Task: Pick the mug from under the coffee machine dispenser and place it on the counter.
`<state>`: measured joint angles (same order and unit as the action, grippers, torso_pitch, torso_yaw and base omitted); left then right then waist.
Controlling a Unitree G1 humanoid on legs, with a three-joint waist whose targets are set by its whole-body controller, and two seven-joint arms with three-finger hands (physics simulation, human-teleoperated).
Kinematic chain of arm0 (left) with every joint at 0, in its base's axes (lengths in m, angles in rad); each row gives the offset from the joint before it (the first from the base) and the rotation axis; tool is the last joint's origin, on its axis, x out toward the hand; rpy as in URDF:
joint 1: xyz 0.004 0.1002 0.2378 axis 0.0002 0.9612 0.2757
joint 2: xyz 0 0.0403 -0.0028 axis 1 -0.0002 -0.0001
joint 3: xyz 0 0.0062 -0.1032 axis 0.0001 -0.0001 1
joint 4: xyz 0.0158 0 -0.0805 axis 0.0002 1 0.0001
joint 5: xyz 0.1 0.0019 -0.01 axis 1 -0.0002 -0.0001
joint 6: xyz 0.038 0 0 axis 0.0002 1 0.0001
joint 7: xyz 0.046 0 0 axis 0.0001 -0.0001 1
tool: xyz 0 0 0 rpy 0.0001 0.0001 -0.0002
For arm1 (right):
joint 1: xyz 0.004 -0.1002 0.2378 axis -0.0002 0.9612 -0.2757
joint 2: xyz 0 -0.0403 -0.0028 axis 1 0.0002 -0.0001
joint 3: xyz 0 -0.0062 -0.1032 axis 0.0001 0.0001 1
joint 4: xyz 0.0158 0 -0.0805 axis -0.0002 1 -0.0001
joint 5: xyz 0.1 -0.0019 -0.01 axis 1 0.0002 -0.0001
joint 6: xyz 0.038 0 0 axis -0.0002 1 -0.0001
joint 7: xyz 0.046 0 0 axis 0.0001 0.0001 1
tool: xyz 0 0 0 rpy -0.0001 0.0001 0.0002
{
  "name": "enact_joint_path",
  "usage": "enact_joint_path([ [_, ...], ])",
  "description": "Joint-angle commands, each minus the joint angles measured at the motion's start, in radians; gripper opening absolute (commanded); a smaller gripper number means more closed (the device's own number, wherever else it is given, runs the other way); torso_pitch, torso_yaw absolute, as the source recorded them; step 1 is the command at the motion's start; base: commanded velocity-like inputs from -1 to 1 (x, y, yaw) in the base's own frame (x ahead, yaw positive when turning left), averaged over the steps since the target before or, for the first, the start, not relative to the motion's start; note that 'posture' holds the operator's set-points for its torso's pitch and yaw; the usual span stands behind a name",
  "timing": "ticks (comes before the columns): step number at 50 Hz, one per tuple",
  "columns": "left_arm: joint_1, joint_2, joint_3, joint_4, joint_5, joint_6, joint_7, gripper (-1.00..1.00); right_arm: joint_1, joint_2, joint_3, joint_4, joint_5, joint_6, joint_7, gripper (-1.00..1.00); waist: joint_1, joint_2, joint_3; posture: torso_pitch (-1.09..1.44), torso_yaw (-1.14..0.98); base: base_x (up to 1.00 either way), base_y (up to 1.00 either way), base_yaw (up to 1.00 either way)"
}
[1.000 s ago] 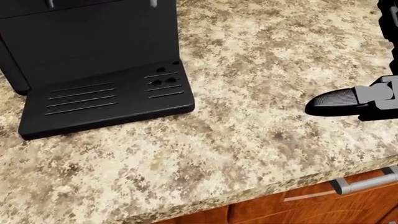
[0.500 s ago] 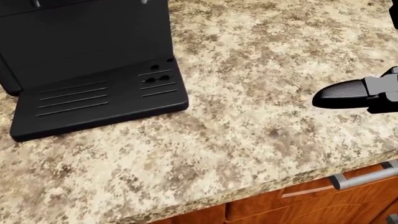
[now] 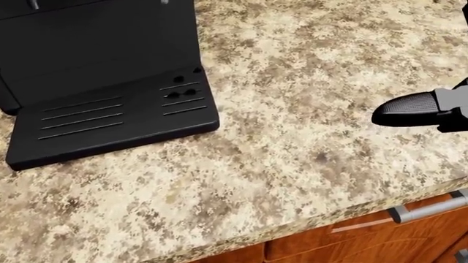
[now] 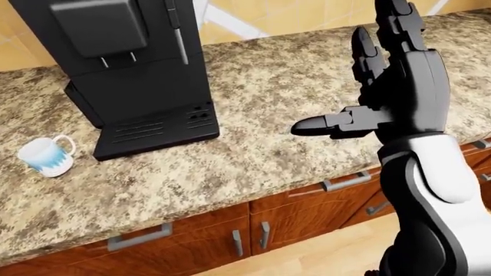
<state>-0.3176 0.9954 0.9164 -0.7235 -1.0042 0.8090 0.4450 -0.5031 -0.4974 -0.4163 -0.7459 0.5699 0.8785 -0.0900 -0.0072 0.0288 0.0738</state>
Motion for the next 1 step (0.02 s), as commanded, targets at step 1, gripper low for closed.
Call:
enact_joint_path([
  [1,-0.014,0.033,0.02,-0.003,-0.01,-0.025,0.011,1.0,-0.026,-0.016,-0.015,-0.018,0.003,-0.026,-0.003,1.0,0.0,0.002,-0.019,0.0,0.0,0.0,0.0,0.0],
])
